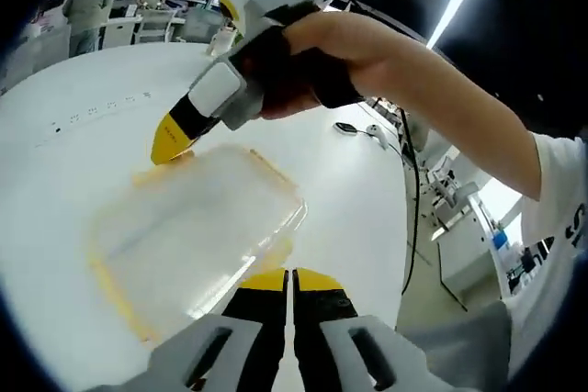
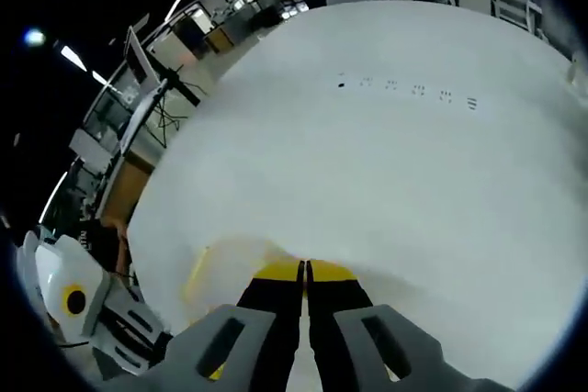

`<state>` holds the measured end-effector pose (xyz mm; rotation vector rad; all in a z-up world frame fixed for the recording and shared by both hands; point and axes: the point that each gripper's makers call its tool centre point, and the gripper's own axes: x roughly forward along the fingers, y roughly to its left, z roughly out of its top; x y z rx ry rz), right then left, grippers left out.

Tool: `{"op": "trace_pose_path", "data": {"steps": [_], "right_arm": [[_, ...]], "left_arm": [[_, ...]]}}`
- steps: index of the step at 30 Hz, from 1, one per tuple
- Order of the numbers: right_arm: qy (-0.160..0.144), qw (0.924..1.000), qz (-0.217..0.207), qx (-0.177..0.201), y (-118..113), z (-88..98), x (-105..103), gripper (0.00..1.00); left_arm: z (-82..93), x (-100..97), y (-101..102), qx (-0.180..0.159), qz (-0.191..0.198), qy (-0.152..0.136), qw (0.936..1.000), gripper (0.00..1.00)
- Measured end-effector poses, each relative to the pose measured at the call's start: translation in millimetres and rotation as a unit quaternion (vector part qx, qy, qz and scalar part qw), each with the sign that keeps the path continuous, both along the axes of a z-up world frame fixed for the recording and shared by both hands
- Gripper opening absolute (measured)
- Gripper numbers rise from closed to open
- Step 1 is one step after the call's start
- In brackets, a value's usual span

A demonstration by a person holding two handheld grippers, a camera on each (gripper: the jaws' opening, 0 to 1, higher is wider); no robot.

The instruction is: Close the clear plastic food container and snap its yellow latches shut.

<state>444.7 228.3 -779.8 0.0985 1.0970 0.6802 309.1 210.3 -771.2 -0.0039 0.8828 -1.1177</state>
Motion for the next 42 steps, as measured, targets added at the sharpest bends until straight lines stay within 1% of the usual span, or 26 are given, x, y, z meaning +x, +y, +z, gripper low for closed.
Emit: {"op": "trace_pose_path", "data": {"steps": [5, 7, 10, 11, 13, 14, 16, 17, 18, 19, 20, 21, 23, 24, 25, 27, 28, 29, 32, 33, 34, 35, 36, 37, 39, 42], "right_arm": [[-0.004, 1.0, 0.0, 0.004, -1.5, 4.6, -3.4, 0.0], [-0.024, 0.9996, 0.01, 0.012, -0.1, 12.6, 0.0, 0.0], [-0.048, 0.998, 0.035, 0.021, 2.9, 27.3, 3.0, 0.0], [-0.063, 0.9961, 0.058, 0.022, 4.4, 33.0, 3.0, 0.0], [-0.091, 0.9884, 0.119, 0.026, 11.4, 40.1, -1.5, 0.01], [-0.1, 0.983, 0.153, 0.021, 14.1, 41.8, -6.9, 0.04], [-0.101, 0.9758, 0.194, 0.002, 10.0, 38.8, -4.6, 0.14], [-0.102, 0.9731, 0.207, -0.003, 11.6, 38.1, -10.2, 0.18], [-0.1, 0.9695, 0.224, -0.013, 12.2, 36.3, -14.0, 0.23], [-0.1, 0.9667, 0.235, -0.019, 12.9, 35.1, -16.6, 0.26], [-0.1, 0.9628, 0.25, -0.025, 14.1, 34.1, -17.7, 0.3], [-0.1, 0.959, 0.264, -0.027, 15.4, 33.3, -19.4, 0.35], [-0.07, 0.9526, 0.295, -0.028, 16.0, 28.4, -31.8, 0.41], [-0.063, 0.9522, 0.297, -0.036, 14.6, 25.3, -32.4, 0.43], [-0.065, 0.9488, 0.305, -0.051, 12.1, 21.2, -31.2, 0.42], [-0.07, 0.9399, 0.325, -0.078, 7.1, 15.2, -28.3, 0.37], [-0.065, 0.9376, 0.331, -0.086, 5.2, 13.1, -28.7, 0.35], [-0.061, 0.936, 0.335, -0.089, 4.6, 12.1, -29.9, 0.34], [-0.024, 0.9311, 0.349, -0.103, 2.6, 5.3, -37.9, 0.34], [-0.025, 0.924, 0.364, -0.115, 1.4, 2.2, -38.5, 0.34], [-0.027, 0.926, 0.361, -0.105, 5.8, 4.4, -38.3, 0.33], [-0.026, 0.9238, 0.368, -0.102, 7.1, 6.1, -39.4, 0.3], [-0.027, 0.9207, 0.375, -0.106, 7.8, 5.5, -42.3, 0.28], [-0.032, 0.9125, 0.393, -0.108, 7.6, 5.8, -40.6, 0.28], [-0.029, 0.9106, 0.396, -0.114, 8.5, 5.3, -42.0, 0.27], [-0.019, 0.907, 0.402, -0.124, 8.7, 4.0, -44.1, 0.27]], "left_arm": [[-1.9, -1.1, 0.3, 0.006, -0.003, -0.002, 1.0, 0.0], [3.6, 1.0, 0.2, 0.002, -0.007, -0.015, 0.9999, 0.0], [9.7, 4.6, -0.3, 0.004, -0.04, -0.059, 0.9974, 0.0], [11.2, 5.9, -0.6, 0.01, -0.048, -0.076, 0.9959, 0.0], [15.3, 5.9, -3.4, 0.011, -0.057, -0.095, 0.9938, 0.11], [19.0, 9.4, -4.4, 0.015, -0.056, -0.117, 0.9914, 0.18], [23.4, 8.0, -6.2, 0.019, -0.08, -0.142, 0.9864, 0.2], [22.7, 12.7, -3.9, 0.045, -0.095, -0.178, 0.9783, 0.2], [21.1, 15.0, -2.3, 0.065, -0.109, -0.202, 0.9711, 0.21], [17.5, 16.5, -0.1, 0.096, -0.138, -0.235, 0.9572, 0.22], [14.2, 17.0, 0.6, 0.113, -0.156, -0.25, 0.9489, 0.23], [10.8, 15.9, 0.6, 0.131, -0.181, -0.269, 0.9368, 0.27], [7.0, 19.6, 1.0, 0.151, -0.186, -0.293, 0.9257, 0.35], [4.8, 21.7, 1.2, 0.163, -0.19, -0.306, 0.9187, 0.38], [2.9, 19.9, 0.9, 0.166, -0.204, -0.311, 0.9133, 0.38], [-0.1, 19.0, 0.3, 0.172, -0.209, -0.317, 0.9092, 0.34], [-0.2, 21.6, 0.2, 0.178, -0.212, -0.33, 0.9024, 0.33], [0.3, 22.6, -0.7, 0.178, -0.211, -0.334, 0.9012, 0.32], [0.5, 28.0, -1.3, 0.185, -0.203, -0.345, 0.8977, 0.29], [0.6, 28.7, -1.4, 0.186, -0.201, -0.347, 0.8971, 0.28], [-0.2, 28.0, -2.1, 0.185, -0.201, -0.344, 0.8981, 0.28], [0.4, 28.3, -2.8, 0.185, -0.201, -0.351, 0.8955, 0.28], [-0.7, 28.5, -2.3, 0.187, -0.199, -0.35, 0.896, 0.28], [-0.7, 28.5, -2.0, 0.187, -0.2, -0.351, 0.8952, 0.28], [-0.5, 29.4, -1.8, 0.183, -0.196, -0.348, 0.8983, 0.27], [-1.5, 29.0, -2.7, 0.188, -0.198, -0.352, 0.8955, 0.27]]}}
